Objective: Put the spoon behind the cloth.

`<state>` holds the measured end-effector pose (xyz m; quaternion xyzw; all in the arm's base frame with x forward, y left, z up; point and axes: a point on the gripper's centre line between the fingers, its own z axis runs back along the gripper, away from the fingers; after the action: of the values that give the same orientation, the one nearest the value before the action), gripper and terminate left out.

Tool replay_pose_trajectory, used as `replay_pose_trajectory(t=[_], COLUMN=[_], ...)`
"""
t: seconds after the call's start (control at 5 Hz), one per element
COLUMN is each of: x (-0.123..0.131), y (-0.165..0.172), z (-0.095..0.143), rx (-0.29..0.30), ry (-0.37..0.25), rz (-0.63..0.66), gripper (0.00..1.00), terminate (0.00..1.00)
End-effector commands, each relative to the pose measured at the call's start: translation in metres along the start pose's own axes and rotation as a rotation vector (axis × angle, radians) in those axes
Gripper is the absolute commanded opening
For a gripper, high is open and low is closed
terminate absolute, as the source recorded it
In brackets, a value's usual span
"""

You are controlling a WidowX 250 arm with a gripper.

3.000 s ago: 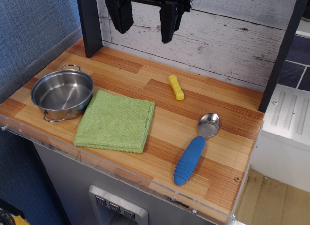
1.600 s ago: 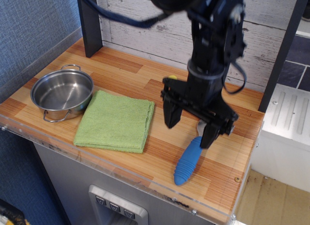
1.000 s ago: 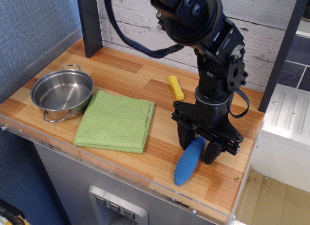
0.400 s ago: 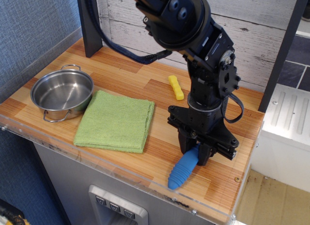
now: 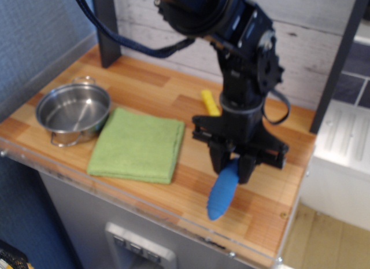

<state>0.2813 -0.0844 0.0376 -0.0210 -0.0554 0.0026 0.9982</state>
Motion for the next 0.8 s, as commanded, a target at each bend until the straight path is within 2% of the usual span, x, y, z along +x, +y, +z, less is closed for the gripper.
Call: replay_pose_trajectory(t=[0.0,0.4,0.6], x=[0.021,0.026,0.039], y=[0.012,0.054,0.080], z=[0.055,0.077,0.086], rx=[-0.007,0.049,0.076], ry=[-0.146,-0.192,-0.212], rz=[0.370,0.781,0.884], gripper=[0.00,0.00,0.00], terminate=[0.00,0.00,0.00])
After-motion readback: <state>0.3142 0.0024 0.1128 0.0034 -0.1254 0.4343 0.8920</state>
